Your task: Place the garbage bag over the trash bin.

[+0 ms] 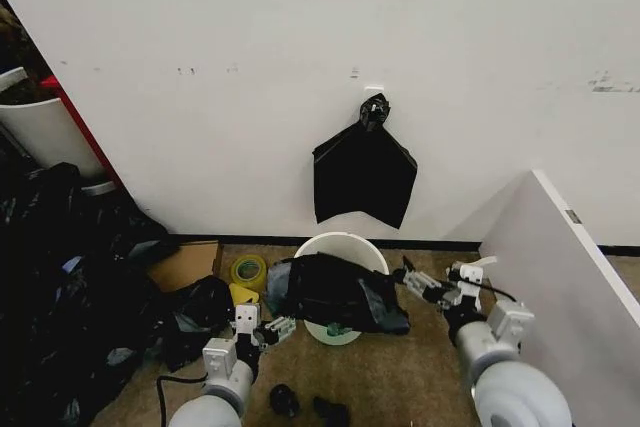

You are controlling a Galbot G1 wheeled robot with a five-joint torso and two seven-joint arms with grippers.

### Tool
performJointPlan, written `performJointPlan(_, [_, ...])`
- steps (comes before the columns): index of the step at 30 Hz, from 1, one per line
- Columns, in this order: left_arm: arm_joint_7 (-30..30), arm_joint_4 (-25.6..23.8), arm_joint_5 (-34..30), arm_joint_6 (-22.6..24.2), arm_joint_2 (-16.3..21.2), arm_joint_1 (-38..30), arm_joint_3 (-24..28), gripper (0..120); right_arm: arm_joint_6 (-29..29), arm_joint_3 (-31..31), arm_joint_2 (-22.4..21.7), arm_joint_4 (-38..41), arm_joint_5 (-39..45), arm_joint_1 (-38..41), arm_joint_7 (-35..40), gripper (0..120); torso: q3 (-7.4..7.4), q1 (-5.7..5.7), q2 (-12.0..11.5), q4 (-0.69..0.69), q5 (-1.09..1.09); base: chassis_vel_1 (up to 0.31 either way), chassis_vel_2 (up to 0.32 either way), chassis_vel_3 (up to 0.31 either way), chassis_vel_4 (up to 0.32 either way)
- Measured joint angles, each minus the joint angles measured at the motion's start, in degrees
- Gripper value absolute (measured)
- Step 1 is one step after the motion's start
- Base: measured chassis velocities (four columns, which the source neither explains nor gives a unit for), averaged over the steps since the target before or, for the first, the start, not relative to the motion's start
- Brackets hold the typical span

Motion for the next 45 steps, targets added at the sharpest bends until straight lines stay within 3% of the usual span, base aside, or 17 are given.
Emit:
performJointPlan(4, [0.03,-1.81,2.88,-2.08,0.08,1.58,-0.93,100,-0.61,0.19,-0.99,-4.71,1.00,4.47,-0.33,100,0.00,0.00,0.00,0.06,0.01,0.000,0.000,0.000,0.000])
performJointPlan(14, [0.65,-7.09,7.16,-6.20,-0.13,6.45,-2.72,100,-0.31,0.60,-3.52,-12.40,1.12,10.15,-5.90,100,0.00,0.00,0.00,0.04,0.02,0.000,0.000,0.000,0.000])
performJointPlan(16, [1.02,-7.19,8.27,-9.84,-1.65,7.33,-2.70,100,2.50,0.26,-5.29,-16.09,-0.27,13.13,-11.48,100,0.00,0.00,0.00,0.04,0.00,0.000,0.000,0.000,0.000])
performJointPlan(19, [2.38,-7.55,9.54,-14.51,-4.95,9.68,-2.66,100,9.85,-1.69,-8.96,-25.98,-4.44,20.69,-27.06,100,0.00,0.00,0.00,0.05,0.00,0.000,0.000,0.000,0.000])
performJointPlan(20, [2.38,-7.55,9.54,-14.51,-4.95,9.68,-2.66,100,9.85,-1.69,-8.96,-25.98,-4.44,20.69,-27.06,100,0.00,0.00,0.00,0.05,0.00,0.000,0.000,0.000,0.000])
performJointPlan(22, [2.47,-8.63,9.65,-14.56,-6.80,11.08,-3.42,100,10.38,-3.00,-10.12,-31.35,-5.14,24.87,-34.96,100,0.00,0.00,0.00,0.05,0.01,0.000,0.000,0.000,0.000])
performJointPlan(26, [1.77,-10.81,9.33,-13.22,-10.20,12.60,-6.92,100,6.06,-9.41,-9.64,-41.73,-5.34,33.87,-45.18,100,0.00,0.00,0.00,0.03,0.01,0.000,0.000,0.000,0.000])
performJointPlan(34, [-0.12,-12.13,7.99,-11.87,-12.08,12.48,-10.65,100,-0.05,-19.81,-4.35,-48.78,-5.84,43.98,-44.26,100,0.01,0.00,-0.01,0.05,0.00,0.000,0.000,0.000,0.000])
performJointPlan(40, [-1.82,-11.81,5.79,-11.05,-11.69,11.19,-12.91,100,-10.81,-25.74,-0.58,-53.11,-8.13,50.52,-36.39,99,0.00,0.00,-0.01,0.06,-0.02,0.000,0.000,0.000,0.000])
performJointPlan(45, [-2.24,-10.84,5.66,-10.99,-11.84,10.61,-12.38,100,-13.02,-26.34,-1.66,-53.10,-10.48,51.11,-40.66,84,0.00,0.00,0.00,0.03,-0.01,0.000,0.000,0.000,0.000])
